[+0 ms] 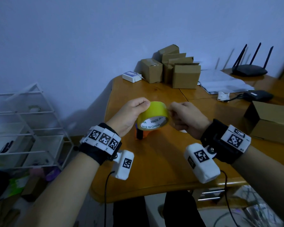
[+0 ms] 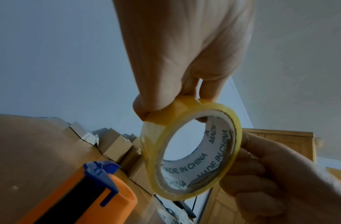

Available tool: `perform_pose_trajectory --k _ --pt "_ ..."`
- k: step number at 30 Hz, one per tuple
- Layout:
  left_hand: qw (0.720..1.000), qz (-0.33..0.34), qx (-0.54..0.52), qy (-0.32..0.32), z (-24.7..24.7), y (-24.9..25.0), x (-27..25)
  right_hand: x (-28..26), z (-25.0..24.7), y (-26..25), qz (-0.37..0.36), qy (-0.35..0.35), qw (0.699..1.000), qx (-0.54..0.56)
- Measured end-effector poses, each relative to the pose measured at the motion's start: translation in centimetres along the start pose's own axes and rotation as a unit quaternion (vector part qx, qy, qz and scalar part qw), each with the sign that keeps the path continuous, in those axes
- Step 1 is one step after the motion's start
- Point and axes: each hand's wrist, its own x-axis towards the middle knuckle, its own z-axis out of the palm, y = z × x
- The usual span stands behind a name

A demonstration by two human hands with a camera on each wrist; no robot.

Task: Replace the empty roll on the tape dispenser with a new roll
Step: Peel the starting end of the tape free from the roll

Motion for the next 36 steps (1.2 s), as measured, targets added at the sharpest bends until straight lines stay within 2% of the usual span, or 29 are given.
perform_pose_trajectory --k 4,7,10,13,16,19,22,24,26,28,30,32,34,36 --pt "0.999 -0.015 -0.032 0.022 -0.5 0.1 0.2 0.0 -0.6 -0.2 0.016 -0.021 0.999 -0.025" --pt "0.997 -0.031 -0.062 0.026 -0.5 0.1 0.0 0.2 -0.8 0.2 0.019 0.006 0.999 -0.043" --pt "0.998 -0.033 -0.052 0.022 -0.6 -0.1 -0.2 0.3 -0.4 0.7 -0.049 0.016 0.992 -0.118" --pt "0.998 -0.045 -0.044 0.019 -0.7 -0.1 -0.3 0.5 -0.1 1.0 -0.135 0.006 0.963 -0.231" --pt "0.998 -0.051 -0.041 0.019 -0.9 -0.2 -0.6 0.3 0.0 0.9 -0.175 -0.015 0.951 -0.255" --pt "0.999 -0.047 -0.017 0.014 -1.0 -0.6 -0.7 0.1 -0.3 0.6 -0.156 -0.008 0.940 -0.303" --pt "0.999 -0.044 0.027 0.001 -0.8 -0.7 -0.8 0.2 -0.5 0.2 -0.088 -0.044 0.932 -0.348" --pt "0.998 -0.042 0.042 -0.002 -0.7 -0.7 -0.7 0.2 -0.5 0.0 -0.077 -0.062 0.927 -0.361" --pt "0.999 -0.042 0.029 -0.004 -0.7 -0.6 -0.7 0.1 -0.5 0.1 -0.076 -0.058 0.940 -0.326" --pt "0.999 -0.043 -0.002 0.000 -0.7 -0.6 -0.5 0.1 -0.3 0.3 -0.062 -0.043 0.970 -0.231" --pt "0.998 -0.064 -0.002 0.010 -0.5 -0.6 -0.3 0.1 0.0 0.4 -0.056 -0.025 0.987 -0.146" --pt "0.994 -0.091 0.056 0.016 -0.2 -0.4 0.0 0.1 0.2 0.6 -0.061 -0.009 0.991 -0.119" --pt "0.986 -0.065 0.152 0.007 0.1 -0.2 0.2 0.0 0.5 0.7 -0.073 0.005 0.990 -0.117" --pt "0.987 -0.043 0.158 0.002 0.3 -0.3 0.3 0.0 0.6 0.9 -0.082 0.011 0.992 -0.093"
